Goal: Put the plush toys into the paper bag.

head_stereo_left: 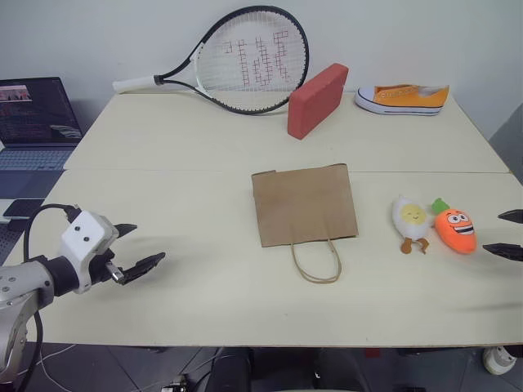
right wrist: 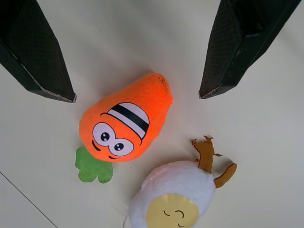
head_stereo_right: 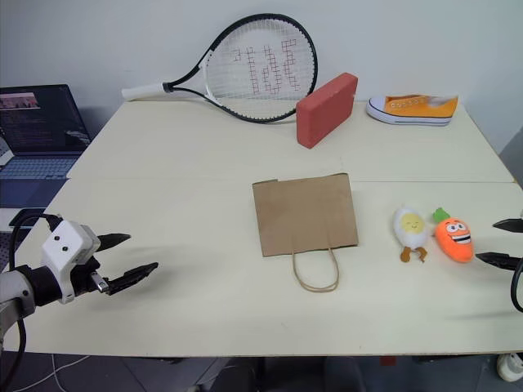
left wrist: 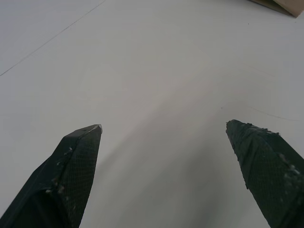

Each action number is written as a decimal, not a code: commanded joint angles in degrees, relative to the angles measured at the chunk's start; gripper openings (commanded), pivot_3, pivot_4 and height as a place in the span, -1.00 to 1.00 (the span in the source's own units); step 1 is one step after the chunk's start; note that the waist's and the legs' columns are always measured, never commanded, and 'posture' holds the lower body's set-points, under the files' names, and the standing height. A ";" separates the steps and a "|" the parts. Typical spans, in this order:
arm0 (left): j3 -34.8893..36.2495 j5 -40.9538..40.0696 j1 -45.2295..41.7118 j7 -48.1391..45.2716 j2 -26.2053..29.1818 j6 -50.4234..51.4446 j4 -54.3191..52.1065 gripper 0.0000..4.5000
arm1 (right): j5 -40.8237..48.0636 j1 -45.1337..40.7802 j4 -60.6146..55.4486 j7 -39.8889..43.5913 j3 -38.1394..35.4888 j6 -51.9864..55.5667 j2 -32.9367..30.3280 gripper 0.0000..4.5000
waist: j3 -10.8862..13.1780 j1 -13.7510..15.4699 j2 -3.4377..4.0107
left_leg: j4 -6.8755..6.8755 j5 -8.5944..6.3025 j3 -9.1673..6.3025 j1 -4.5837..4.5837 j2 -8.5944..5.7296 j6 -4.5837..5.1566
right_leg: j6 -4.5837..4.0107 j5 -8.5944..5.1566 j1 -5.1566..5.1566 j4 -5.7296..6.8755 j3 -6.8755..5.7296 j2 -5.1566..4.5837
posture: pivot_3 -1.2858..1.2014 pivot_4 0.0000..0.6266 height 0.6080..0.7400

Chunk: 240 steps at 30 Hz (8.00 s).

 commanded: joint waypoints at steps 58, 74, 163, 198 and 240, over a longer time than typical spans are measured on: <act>-46.00 11.11 -28.34 -6.28 -17.54 -10.98 1.07 1.00 | 20.10 21.80 -58.28 -7.46 -14.60 23.19 8.22 0.93 | 0.00 0.85 -0.11 | 0.14 0.00 -0.02 -0.04 0.03 -0.01 | 0.23 0.13 0.12 -0.08 0.05 0.13 | 0.03 -0.52 1.00; -55.55 21.73 -39.00 -4.74 -33.63 -25.29 22.55 0.61 | 21.53 22.49 -62.26 -11.55 -15.90 27.54 9.95 1.00 | -0.01 1.14 -0.14 | 0.12 0.00 -0.09 -0.08 -0.02 -0.01 | 0.33 0.19 0.16 -0.16 0.07 0.14 | 0.03 -0.52 1.00; -27.53 -8.26 -67.82 8.70 -35.52 10.64 16.24 -1.00 | -14.47 -1.85 -25.41 -70.18 25.55 11.10 68.23 -0.99 | -0.09 0.08 -0.08 | 0.07 0.02 -1.37 -0.52 0.03 -0.03 | 0.67 0.76 0.27 -0.43 0.01 0.93 | 0.03 -0.52 1.00; -31.28 -15.10 -58.00 8.34 -37.88 19.06 3.80 -1.00 | 0.41 -3.97 -68.81 -53.44 14.58 45.70 47.57 -0.99 | -0.08 0.21 -0.07 | 0.09 0.02 -1.41 -0.69 0.02 -0.03 | 0.65 0.75 0.14 -0.38 0.00 0.94 | 0.03 -0.52 1.00; -33.26 -15.10 -51.10 10.22 -41.62 17.63 5.26 -1.00 | -13.04 6.97 -39.12 -56.33 5.61 22.07 36.53 -0.35 | -0.10 0.39 -0.04 | 0.15 0.03 -1.37 -0.77 -0.02 -0.03 | 0.60 0.77 0.23 -0.66 0.09 0.94 | 0.03 -0.52 1.00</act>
